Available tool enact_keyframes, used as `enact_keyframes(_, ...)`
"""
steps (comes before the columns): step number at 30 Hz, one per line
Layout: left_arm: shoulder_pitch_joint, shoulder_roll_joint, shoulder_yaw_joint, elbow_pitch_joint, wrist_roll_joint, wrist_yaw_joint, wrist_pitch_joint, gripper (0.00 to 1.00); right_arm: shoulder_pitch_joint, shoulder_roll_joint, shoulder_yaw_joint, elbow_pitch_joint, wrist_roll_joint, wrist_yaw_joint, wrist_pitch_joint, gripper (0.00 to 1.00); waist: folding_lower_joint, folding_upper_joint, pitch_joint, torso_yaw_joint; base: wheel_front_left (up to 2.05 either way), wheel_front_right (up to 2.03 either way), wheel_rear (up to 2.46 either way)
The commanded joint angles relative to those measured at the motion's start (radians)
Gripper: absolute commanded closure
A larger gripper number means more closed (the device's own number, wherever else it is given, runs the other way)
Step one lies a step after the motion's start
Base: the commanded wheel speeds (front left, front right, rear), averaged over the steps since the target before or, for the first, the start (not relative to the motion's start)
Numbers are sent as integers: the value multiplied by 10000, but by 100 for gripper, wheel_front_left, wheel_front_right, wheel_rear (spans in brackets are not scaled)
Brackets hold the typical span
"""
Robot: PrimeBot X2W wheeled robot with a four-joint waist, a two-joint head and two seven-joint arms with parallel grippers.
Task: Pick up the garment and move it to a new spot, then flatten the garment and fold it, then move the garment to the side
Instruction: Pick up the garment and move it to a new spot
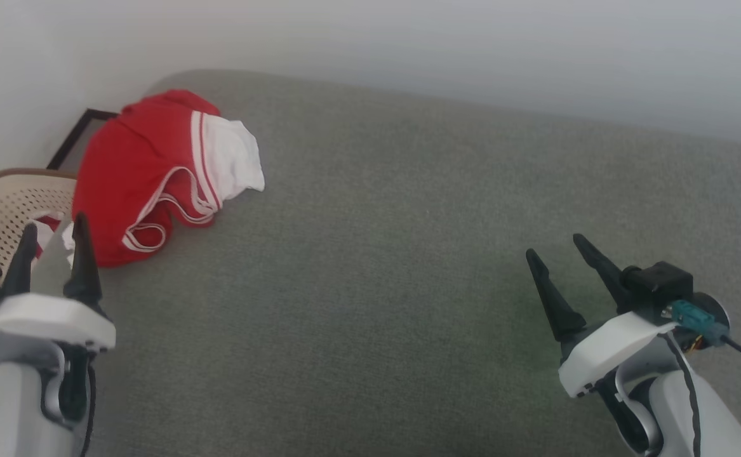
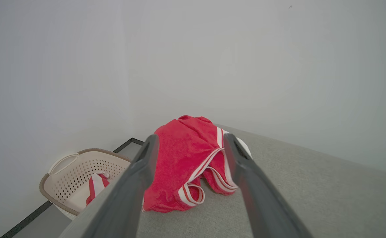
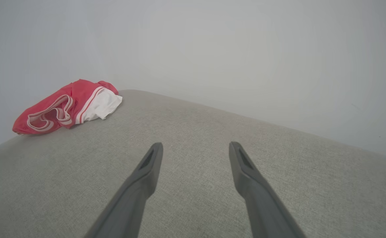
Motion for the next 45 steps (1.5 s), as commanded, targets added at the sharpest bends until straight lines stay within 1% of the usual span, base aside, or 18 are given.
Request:
enact_keyframes(1, -248, 31, -4, 131, -7, -68, -64, 0, -136, -16, -13, -74, -40, 2, 34, 0, 0, 0, 243, -146, 0, 0, 0)
enact_keyframes(5, -983, 121, -65, 936, -108, -146, -169, 0, -238, -123, -47, -195, -91, 1, 113, 0, 0, 0, 556, -276, 0, 0, 0)
enact_keyframes(11, -2107, 533, -167, 2131, -192, -259, -165, 0, -451, -305, -85, -508, -107, 1, 265, 0, 0, 0, 1127, -606, 0, 0, 0)
enact_keyframes(15, -2886, 898, -166, 2959, -340, -334, 12, 0, -610, -428, -161, -843, -185, 1, 440, 0, 0, 0, 1648, -902, 0, 0, 0)
enact_keyframes(17, -3135, 815, -243, 3274, -344, -333, 18, 0, -624, -505, -255, -986, -195, 1, 509, 0, 0, 0, 1893, -999, 0, 0, 0)
enact_keyframes(19, -3620, 1178, -227, 3671, -377, -344, 182, 0, -694, -574, -340, -1173, -213, 1, 578, 0, 0, 0, 2181, -1101, 0, 0, 0)
enact_keyframes(20, -3838, 1246, -252, 3880, -406, -352, 266, 0, -721, -601, -378, -1253, -211, 1, 601, 0, 0, 0, 2311, -1137, 0, 0, 0)
enact_keyframes(23, -4368, 1291, -430, 4634, -462, -397, 512, 0, -719, -697, -506, -1492, -260, 1, 699, 0, 0, 0, 2672, -1200, 0, 0, 0)
enact_keyframes(26, -4964, 1485, -590, 5350, -426, -404, 880, 0, -783, -782, -538, -1686, -267, 1, 790, 0, 0, 0, 2967, -1249, 0, 0, 0)
enact_keyframes(31, -5749, 1573, -790, 6564, -495, -420, 1652, 0, -861, -870, -542, -1965, -282, 1, 977, 0, 0, 0, 3332, -1344, 0, 0, 0)
enact_keyframes(32, -5749, 1573, -790, 6564, -495, -420, 1652, 0, -861, -870, -542, -1965, -282, 1, 977, 0, 0, 0, 3332, -1344, 0, 0, 0)
enact_keyframes(37, -6408, 1692, -897, 7608, -569, -358, 2661, 0, -904, -967, -600, -2297, -310, 1, 1189, 0, 0, 0, 3683, -1454, 0, 0, 0)
enact_keyframes(41, -6776, 1678, -920, 8072, -683, -336, 3436, 0, -939, -1115, -702, -2583, -286, 1, 1381, 0, 0, 0, 4022, -1526, 0, 0, 0)
enact_keyframes(45, -6937, 1486, -968, 8303, -805, -300, 4017, 0, -860, -1200, -818, -2853, -307, 1, 1533, 0, 0, 0, 4288, -1513, 0, 0, 0)
